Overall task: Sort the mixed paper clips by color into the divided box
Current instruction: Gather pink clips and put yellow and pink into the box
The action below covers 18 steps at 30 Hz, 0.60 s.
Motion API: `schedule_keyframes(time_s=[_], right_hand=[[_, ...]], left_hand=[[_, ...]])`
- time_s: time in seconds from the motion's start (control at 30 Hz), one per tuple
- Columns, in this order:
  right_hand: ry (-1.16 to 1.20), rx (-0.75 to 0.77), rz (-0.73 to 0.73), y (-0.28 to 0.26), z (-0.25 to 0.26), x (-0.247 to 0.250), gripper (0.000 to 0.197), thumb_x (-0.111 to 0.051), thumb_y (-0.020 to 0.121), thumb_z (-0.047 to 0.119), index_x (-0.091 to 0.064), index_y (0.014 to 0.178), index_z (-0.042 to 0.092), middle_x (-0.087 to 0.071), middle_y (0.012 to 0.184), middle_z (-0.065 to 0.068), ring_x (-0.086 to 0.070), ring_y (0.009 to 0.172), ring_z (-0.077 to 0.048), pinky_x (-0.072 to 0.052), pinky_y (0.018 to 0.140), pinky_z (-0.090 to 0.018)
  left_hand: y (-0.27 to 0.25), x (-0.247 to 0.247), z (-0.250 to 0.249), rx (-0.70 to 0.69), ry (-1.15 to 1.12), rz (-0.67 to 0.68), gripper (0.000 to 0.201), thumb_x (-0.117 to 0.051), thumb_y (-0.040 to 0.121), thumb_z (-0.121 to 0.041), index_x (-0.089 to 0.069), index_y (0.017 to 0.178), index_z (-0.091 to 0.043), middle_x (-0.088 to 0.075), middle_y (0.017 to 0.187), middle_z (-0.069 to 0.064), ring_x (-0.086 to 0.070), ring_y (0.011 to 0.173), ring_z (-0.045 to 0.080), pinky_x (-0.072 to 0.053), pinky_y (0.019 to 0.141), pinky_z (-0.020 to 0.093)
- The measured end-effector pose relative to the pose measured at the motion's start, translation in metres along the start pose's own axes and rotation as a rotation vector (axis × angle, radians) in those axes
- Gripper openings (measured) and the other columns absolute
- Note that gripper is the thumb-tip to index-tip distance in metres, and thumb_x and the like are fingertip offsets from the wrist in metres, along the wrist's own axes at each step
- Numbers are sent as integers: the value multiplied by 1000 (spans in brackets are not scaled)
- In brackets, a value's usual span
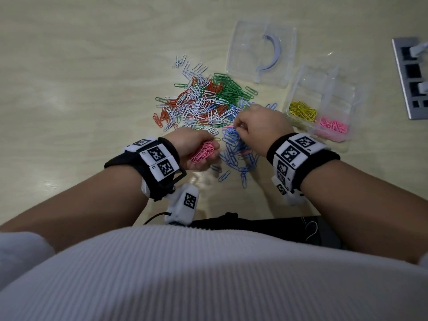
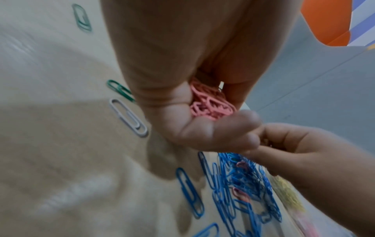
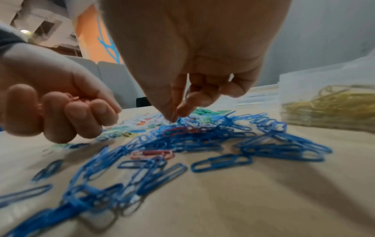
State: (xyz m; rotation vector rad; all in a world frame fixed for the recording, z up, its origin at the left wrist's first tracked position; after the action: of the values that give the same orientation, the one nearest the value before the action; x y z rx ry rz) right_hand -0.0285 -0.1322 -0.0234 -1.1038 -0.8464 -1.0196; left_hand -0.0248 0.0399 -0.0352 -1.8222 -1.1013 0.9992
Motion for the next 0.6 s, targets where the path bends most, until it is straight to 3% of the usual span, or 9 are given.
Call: schedule_keyframes(time_s=[0.23, 0.4, 0.5, 0.6], right_hand=[[-48, 35, 19, -1, 10, -4, 8, -51, 89, 33, -58, 88, 29, -55, 102, 3, -57, 97, -21, -37, 88, -39], [-80, 51, -34, 12, 15, -5, 20, -48, 94, 31, -60, 107, 22, -57, 109, -2, -58, 101, -26, -38, 90, -40], [-159, 73, -14, 17, 16, -8, 20, -48, 92, 22, -59, 109, 19, -58, 108, -4, -59, 100, -27, -38, 90, -39], [-171, 81, -5, 18, 16, -7, 20, -49, 91, 25, -58, 107, 18, -58, 107, -4, -59, 98, -26, -37, 89, -39]], left_hand=[[1, 9, 1, 50, -11, 18, 26, -37, 100, -21, -51, 80, -11, -52, 65, 9, -48, 45, 12, -39, 34, 14], [2, 11, 2, 83, 16, 51, 24, -37, 98, -21, -51, 81, -12, -51, 68, 7, -46, 49, 13, -40, 35, 14], [2, 11, -1, 79, 34, 44, 23, -39, 97, -21, -52, 81, -12, -53, 69, 7, -47, 51, 13, -40, 36, 15], [1, 12, -3, 72, 32, 42, 25, -38, 98, -22, -53, 80, -11, -53, 67, 7, -46, 51, 14, -40, 37, 15]])
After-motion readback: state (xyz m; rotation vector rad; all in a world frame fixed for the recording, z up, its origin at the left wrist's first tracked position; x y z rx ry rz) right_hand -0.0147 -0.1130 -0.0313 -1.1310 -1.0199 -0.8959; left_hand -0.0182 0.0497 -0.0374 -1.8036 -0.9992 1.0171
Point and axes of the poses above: each hand's wrist, its own y-axis towards the middle knuckle, its own x-axis out of the back of the hand, z = x × y, the point moved 2 cm from there along y, towards the middle knuckle
